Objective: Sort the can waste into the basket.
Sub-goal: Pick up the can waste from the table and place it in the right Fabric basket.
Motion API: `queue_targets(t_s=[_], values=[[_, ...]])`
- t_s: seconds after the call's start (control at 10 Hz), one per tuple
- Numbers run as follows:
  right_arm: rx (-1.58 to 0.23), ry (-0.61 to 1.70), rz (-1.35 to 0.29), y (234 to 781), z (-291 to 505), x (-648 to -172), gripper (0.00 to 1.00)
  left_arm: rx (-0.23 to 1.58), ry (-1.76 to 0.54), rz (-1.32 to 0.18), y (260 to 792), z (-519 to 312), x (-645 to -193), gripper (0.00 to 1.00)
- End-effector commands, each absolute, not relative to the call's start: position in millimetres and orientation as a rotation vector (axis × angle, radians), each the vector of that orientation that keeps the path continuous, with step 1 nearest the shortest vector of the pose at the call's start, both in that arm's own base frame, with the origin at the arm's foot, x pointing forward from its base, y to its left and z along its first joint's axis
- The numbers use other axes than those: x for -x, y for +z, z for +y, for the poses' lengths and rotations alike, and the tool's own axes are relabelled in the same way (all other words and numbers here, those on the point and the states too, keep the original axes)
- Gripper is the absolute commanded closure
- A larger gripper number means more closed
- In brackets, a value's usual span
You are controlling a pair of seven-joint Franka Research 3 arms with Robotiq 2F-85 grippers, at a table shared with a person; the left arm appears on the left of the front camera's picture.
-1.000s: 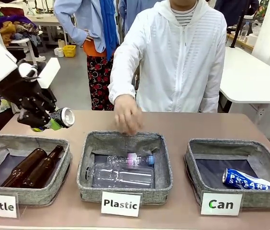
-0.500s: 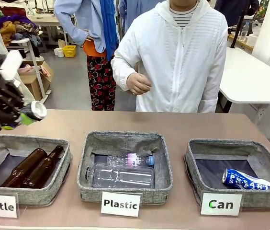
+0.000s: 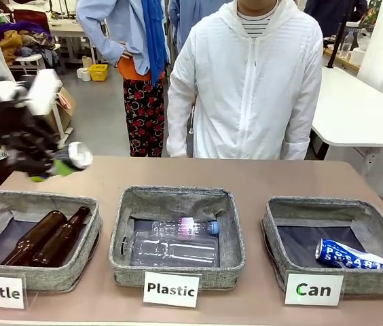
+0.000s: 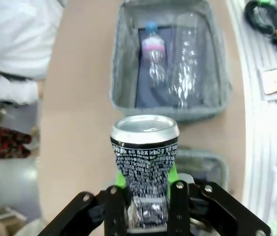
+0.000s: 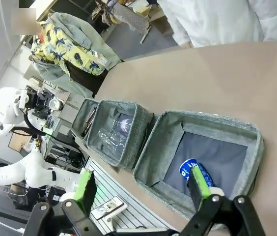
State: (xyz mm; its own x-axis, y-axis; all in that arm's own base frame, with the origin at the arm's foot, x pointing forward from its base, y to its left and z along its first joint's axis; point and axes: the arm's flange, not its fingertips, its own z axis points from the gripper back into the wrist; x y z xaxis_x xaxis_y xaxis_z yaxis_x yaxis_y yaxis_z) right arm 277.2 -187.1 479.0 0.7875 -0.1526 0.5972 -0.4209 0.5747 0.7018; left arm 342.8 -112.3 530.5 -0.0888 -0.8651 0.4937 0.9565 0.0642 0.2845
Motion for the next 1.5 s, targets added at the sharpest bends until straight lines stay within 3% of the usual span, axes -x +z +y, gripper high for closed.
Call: queue_targets(t_s=[0.0, 0.3, 0.7, 1.0, 1.2, 1.4], values=[[-0.955, 0.198, -0.654, 481, -197, -265, 0.00, 0.143, -1.594, -0.641, 546, -196, -379, 0.67], [-0.895, 0.110, -0.708, 481, -251, -218, 0.00, 0.295, -1.817, -0.670, 543, -363, -394, 0.67], [-0.952, 0.042, -0.751, 449, -289, -180, 0.00, 0.283, -1.905, -0.596, 487, -538, -381, 0.67], [-0.942, 0.007, -0.755, 447, -288, -177, 0.00, 0.429, -1.785, -0.686, 468, -596, -382, 0.67], [-0.942, 0.007, -0.755, 447, -288, -177, 0.00, 0.450, -1.773, -0.615, 457, -609, -383, 0.67], [-0.942, 0.007, -0.755, 447, -288, -177, 0.00, 0.462, -1.763, -0.607, 457, -607, -385, 0.58]])
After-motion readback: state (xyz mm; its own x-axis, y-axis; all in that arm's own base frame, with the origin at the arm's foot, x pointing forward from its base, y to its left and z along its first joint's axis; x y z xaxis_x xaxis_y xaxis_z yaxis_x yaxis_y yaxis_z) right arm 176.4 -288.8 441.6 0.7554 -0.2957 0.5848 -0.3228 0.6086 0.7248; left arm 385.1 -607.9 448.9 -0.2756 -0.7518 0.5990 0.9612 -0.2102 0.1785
